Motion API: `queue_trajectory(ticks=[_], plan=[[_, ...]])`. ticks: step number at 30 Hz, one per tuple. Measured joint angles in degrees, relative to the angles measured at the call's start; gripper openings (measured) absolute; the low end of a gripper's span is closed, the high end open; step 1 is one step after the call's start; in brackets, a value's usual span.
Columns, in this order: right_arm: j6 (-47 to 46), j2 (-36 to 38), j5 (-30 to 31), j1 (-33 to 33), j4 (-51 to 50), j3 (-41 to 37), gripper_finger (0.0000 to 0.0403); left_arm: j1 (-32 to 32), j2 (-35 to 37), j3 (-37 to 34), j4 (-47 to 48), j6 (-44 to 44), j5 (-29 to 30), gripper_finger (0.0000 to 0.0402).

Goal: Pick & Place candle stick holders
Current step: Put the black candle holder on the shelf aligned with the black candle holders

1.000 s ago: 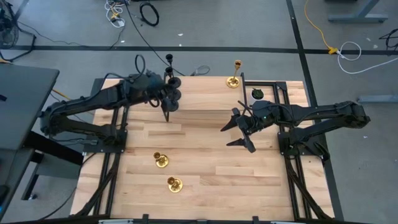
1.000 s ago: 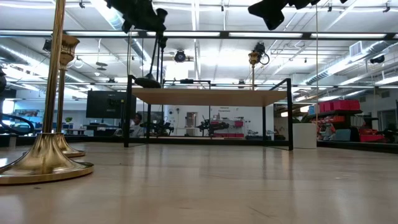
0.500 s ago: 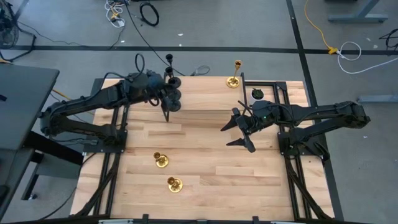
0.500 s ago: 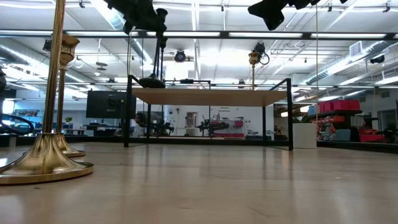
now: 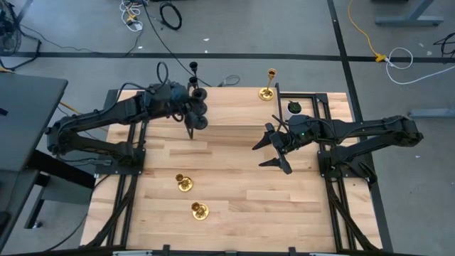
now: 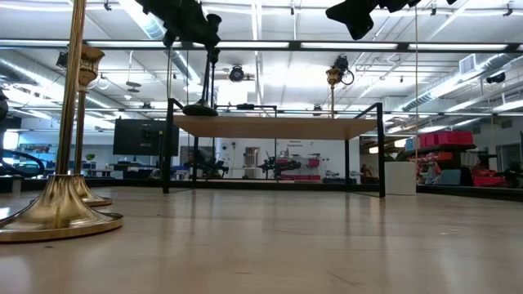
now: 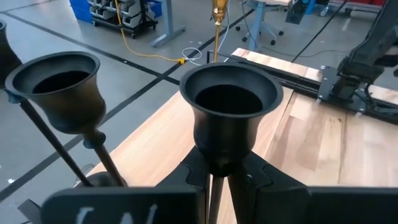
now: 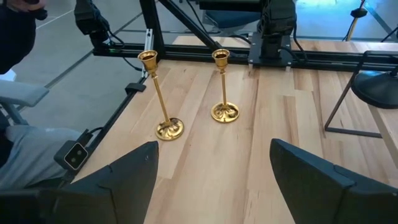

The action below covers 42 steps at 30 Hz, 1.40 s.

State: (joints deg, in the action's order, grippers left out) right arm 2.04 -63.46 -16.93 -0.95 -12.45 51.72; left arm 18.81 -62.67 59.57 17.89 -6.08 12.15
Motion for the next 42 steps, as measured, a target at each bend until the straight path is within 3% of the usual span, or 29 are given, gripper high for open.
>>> queue_trajectory(ticks=[12, 17, 42], plan=[[-0.01, 0.00, -0.02, 0.00, 0.00, 0.00, 0.0304, -0.01, 0.14, 0.11, 1.74, 0.76, 2.37, 0.0049], [0.00, 0.00, -0.02, 0.00, 0.00, 0.00, 0.0304, -0.05, 0.15, 0.15, 2.82, 0.72, 3.93, 0.0035], [-0.02, 0.00, -0.02, 0.00, 0.00, 0.00, 0.0304, 0.02, 0.04, 0.02, 1.81, 2.46, 7.16, 0.0044]])
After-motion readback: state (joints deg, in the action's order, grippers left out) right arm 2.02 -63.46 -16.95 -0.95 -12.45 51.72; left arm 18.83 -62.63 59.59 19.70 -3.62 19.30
